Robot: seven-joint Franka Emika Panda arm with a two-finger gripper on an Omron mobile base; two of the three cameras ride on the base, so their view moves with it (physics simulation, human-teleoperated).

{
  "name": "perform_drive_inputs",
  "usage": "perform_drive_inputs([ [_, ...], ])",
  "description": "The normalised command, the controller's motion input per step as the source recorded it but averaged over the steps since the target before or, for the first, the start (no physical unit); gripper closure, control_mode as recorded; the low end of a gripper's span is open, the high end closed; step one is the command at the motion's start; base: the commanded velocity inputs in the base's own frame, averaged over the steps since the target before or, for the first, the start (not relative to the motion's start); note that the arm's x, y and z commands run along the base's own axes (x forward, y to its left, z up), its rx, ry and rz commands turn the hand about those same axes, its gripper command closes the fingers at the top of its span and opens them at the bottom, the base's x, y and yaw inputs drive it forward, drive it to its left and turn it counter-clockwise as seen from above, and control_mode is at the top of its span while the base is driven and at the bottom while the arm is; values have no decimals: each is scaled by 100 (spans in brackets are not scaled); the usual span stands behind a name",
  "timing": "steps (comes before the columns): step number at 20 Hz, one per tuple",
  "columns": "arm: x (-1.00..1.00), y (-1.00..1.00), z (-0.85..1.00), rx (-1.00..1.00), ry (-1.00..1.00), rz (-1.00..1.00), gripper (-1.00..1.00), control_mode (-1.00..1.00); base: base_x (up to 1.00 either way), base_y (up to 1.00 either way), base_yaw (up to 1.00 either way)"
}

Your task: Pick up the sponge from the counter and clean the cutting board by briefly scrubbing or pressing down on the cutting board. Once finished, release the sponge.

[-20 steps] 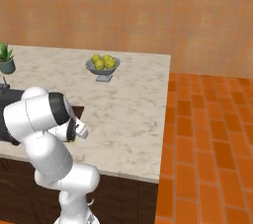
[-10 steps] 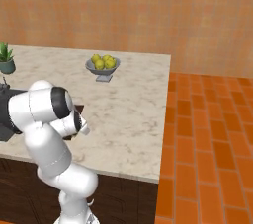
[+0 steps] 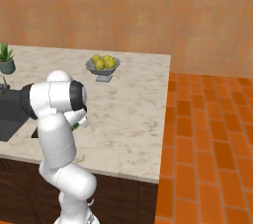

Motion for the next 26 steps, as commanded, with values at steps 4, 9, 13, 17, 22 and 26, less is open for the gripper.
perform_drive_inputs([
  [4, 59, 0, -17, -1, 0, -26, 100, -100, 0, 0, 0],
  [9, 58, -2, -6, 0, 0, -25, 100, -100, 0, 0, 0],
  [13, 54, -10, 0, 0, 0, -18, 100, -100, 0, 0, 0],
  [17, 46, -9, -1, 0, -9, -15, 100, -100, 0, 0, 0],
  [22, 45, 0, -25, 0, -13, -17, 100, -100, 0, 0, 0],
  [26, 65, 0, -22, 0, -9, -21, 100, -100, 0, 0, 0],
])
